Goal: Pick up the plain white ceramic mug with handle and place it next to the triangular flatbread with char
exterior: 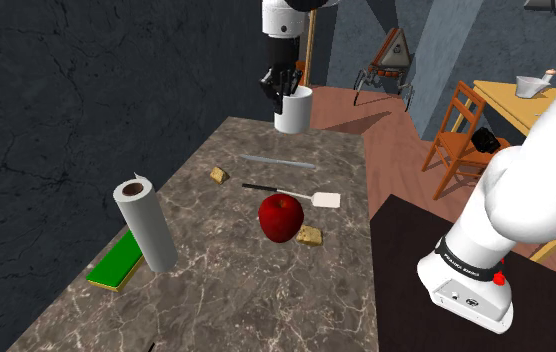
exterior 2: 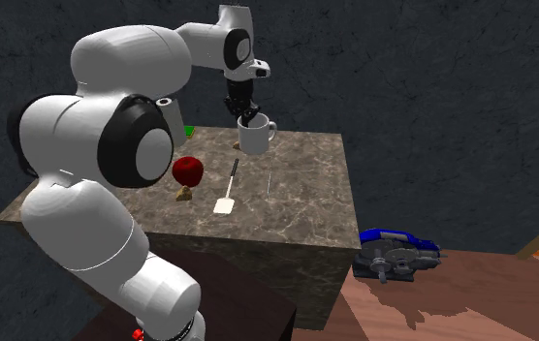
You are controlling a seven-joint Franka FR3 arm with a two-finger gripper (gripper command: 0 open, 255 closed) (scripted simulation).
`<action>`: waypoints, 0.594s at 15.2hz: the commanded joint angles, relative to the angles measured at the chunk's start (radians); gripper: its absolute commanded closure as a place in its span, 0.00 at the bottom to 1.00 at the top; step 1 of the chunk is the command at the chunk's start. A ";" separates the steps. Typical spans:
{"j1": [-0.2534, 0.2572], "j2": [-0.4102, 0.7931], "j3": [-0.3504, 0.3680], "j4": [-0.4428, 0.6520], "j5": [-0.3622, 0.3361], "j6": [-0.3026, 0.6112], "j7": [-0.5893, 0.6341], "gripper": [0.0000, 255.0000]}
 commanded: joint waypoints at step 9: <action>0.099 -0.134 0.121 -0.136 0.047 0.008 0.206 1.00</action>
